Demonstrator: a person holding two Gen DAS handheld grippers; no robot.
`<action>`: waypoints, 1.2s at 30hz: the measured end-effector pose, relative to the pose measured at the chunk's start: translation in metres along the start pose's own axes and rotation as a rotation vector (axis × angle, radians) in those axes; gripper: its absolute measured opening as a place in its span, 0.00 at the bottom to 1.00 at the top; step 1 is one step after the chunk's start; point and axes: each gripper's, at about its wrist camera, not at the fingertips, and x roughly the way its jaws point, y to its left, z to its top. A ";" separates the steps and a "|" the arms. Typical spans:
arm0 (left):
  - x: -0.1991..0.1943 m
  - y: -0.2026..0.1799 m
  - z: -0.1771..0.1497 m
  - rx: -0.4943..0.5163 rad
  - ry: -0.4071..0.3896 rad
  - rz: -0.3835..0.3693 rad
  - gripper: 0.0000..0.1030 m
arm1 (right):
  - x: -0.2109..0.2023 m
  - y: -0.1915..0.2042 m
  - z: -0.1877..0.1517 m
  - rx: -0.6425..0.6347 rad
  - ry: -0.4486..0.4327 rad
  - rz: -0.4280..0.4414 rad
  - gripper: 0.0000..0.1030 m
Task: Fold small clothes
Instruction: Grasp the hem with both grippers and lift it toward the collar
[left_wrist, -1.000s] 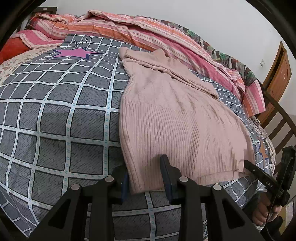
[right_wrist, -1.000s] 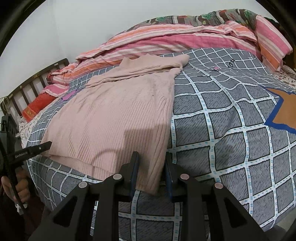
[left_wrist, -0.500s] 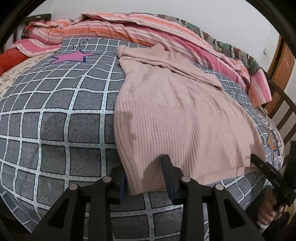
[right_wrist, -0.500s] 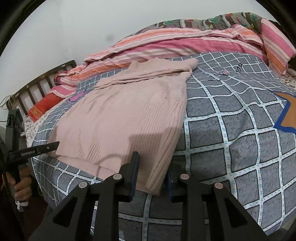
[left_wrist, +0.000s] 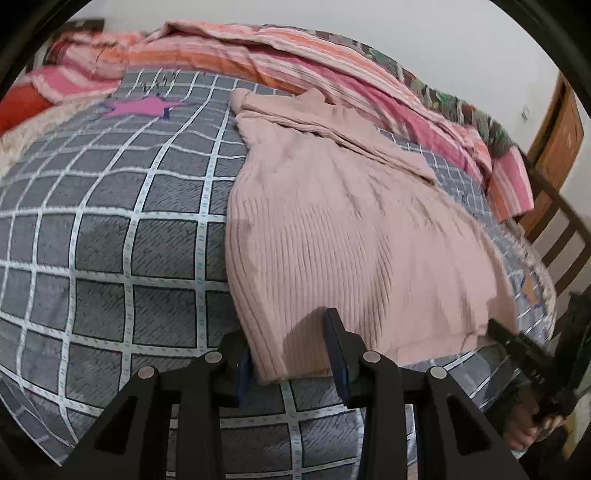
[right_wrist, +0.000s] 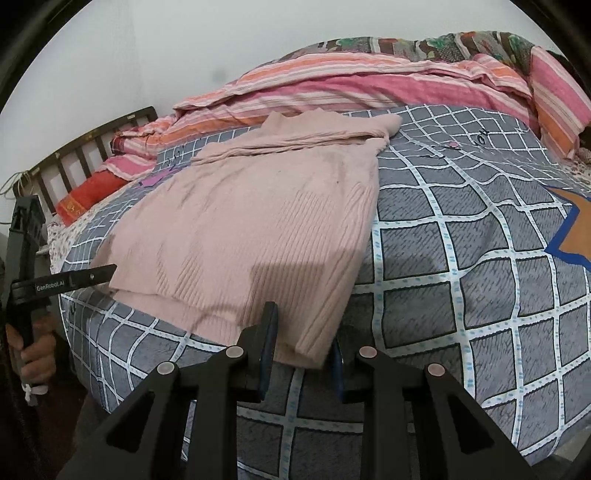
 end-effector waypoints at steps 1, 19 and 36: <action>0.000 0.003 0.001 -0.029 0.004 -0.015 0.32 | 0.000 -0.001 0.001 0.006 -0.001 0.002 0.25; -0.001 0.018 -0.001 -0.171 -0.016 -0.209 0.06 | -0.002 -0.014 0.005 0.136 0.018 0.044 0.05; -0.072 -0.002 0.097 -0.166 -0.216 -0.309 0.05 | -0.065 -0.008 0.091 0.289 -0.198 0.187 0.04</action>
